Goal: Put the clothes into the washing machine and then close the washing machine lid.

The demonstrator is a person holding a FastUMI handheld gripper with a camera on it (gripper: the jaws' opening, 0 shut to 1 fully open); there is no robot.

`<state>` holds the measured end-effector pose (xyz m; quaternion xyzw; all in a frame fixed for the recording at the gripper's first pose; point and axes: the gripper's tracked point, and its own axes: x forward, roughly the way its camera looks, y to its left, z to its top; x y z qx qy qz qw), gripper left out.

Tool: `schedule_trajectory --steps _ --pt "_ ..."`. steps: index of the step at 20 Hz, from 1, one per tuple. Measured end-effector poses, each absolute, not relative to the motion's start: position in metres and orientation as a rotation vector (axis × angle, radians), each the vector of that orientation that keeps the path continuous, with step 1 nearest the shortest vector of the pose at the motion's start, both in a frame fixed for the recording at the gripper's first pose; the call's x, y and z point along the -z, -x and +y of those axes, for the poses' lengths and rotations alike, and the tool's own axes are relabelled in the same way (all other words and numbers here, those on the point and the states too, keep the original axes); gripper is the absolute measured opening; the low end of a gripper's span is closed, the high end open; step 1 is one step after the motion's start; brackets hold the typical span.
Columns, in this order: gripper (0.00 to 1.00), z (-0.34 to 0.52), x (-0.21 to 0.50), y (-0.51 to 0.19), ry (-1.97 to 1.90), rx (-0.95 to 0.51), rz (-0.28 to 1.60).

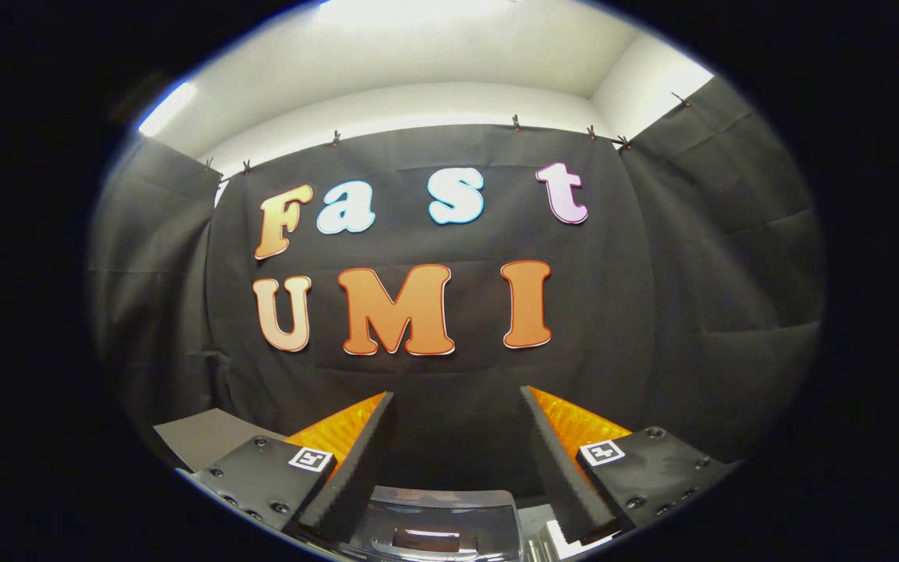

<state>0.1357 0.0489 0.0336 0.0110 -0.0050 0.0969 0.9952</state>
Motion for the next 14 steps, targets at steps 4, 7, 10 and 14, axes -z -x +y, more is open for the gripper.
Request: schedule_trajectory --steps 4,7,10,14 --pt "1.00 0.032 -0.033 -0.136 -0.033 -0.176 -0.006" --pt "1.00 0.025 -0.036 -0.136 -0.031 -0.161 -0.009" --pt "1.00 0.019 -0.035 -0.141 -0.025 -0.142 -0.007" --pt "1.00 0.018 -0.031 -0.142 -0.017 -0.128 -0.002"
